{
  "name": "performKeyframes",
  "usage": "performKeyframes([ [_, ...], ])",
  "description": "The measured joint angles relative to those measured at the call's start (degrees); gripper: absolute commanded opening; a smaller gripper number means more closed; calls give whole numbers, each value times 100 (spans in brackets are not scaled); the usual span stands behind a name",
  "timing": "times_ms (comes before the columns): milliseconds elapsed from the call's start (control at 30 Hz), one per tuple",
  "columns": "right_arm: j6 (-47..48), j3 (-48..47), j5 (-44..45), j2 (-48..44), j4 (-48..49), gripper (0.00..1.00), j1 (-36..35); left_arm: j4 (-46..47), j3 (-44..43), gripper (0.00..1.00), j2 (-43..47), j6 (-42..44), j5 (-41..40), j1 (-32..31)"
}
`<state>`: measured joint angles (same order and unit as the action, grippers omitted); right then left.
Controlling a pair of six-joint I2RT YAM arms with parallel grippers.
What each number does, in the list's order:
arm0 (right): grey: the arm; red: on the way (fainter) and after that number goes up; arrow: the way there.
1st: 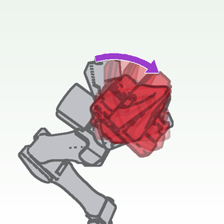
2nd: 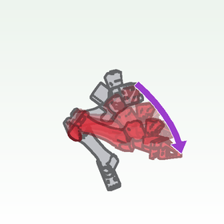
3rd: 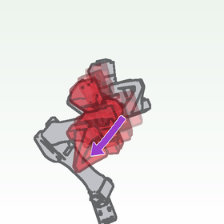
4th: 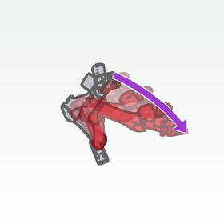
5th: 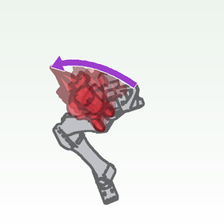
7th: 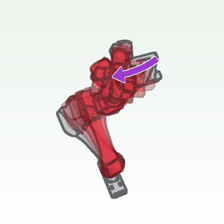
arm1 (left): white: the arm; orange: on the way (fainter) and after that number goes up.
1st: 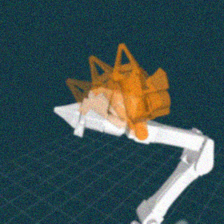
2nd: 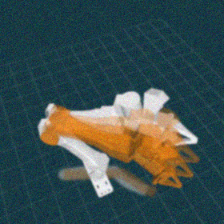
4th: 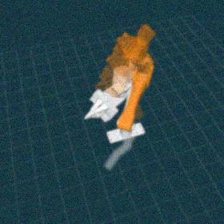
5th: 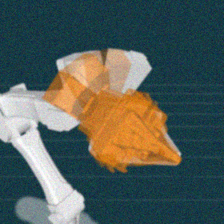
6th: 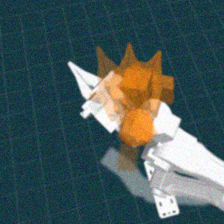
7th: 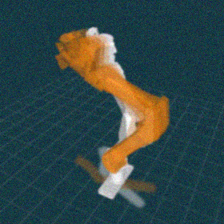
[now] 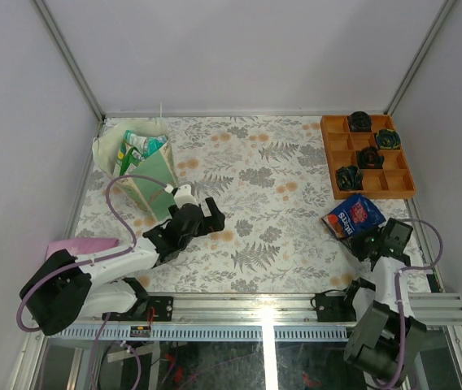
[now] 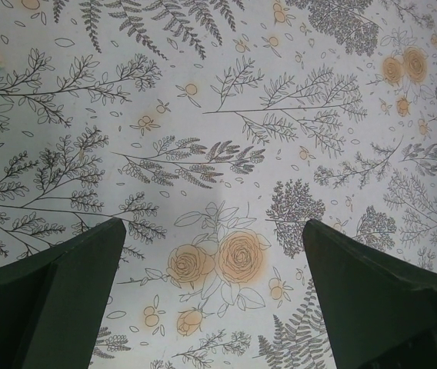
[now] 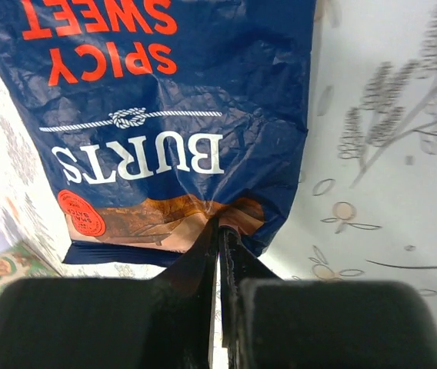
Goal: Place the snacks into the paper bag
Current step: Move the snack to the center of the board, then pick up the snack from the center of the board.
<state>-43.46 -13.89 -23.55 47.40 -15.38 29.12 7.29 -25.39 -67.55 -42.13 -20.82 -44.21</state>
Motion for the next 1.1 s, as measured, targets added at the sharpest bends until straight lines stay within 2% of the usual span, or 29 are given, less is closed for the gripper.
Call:
performKeyframes([
  [133, -85, 4, 68, 42, 186, 0, -643, 0, 0, 100, -42, 0, 0, 0],
  [367, -437, 9, 402, 35, 470, 0, -2216, 0, 0, 100, -184, 0, 0, 0],
  [633, -717, -525, 944, 1322, 1012, 0, -4258, 0, 0, 100, -195, 0, -46, 0],
  [867, -728, -955, 1384, 1908, 1137, 0, -5080, 0, 0, 100, -203, 0, -122, 0],
  [1100, -72, -1989, 2013, 2286, 651, 0, -5558, -2, -2, 100, -317, 0, -125, 0],
])
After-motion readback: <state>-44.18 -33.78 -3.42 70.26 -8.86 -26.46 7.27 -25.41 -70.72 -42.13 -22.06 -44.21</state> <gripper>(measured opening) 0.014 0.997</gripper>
